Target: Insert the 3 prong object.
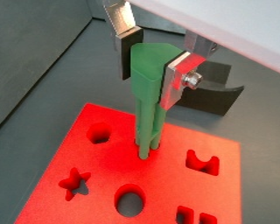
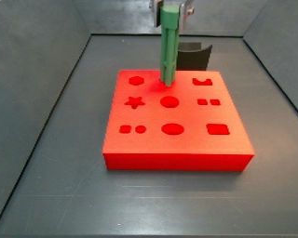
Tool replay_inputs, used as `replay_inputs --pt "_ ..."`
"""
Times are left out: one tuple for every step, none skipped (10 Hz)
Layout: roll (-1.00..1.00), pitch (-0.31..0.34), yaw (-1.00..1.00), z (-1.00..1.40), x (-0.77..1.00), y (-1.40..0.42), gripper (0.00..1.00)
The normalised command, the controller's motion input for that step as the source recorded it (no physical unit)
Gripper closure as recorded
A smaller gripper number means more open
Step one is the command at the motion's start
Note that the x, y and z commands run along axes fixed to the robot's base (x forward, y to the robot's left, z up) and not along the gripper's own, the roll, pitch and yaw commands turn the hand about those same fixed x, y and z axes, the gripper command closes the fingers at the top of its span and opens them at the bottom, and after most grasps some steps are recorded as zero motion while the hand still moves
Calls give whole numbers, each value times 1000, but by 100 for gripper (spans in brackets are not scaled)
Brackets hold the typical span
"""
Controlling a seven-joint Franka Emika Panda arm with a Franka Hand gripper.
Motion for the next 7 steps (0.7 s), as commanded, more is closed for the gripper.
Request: replay_inputs --pt "109 0 0 -326 0 0 100" --pt "167 127 -6 -389 63 9 100" --pt "191 191 -137 -503 117 17 100" --pt "209 206 -194 -569 166 0 100" --pt "201 179 -189 -566 186 0 100" --pt "170 161 -183 -531 203 0 100" --pt "0 0 -11 -117 14 29 100"
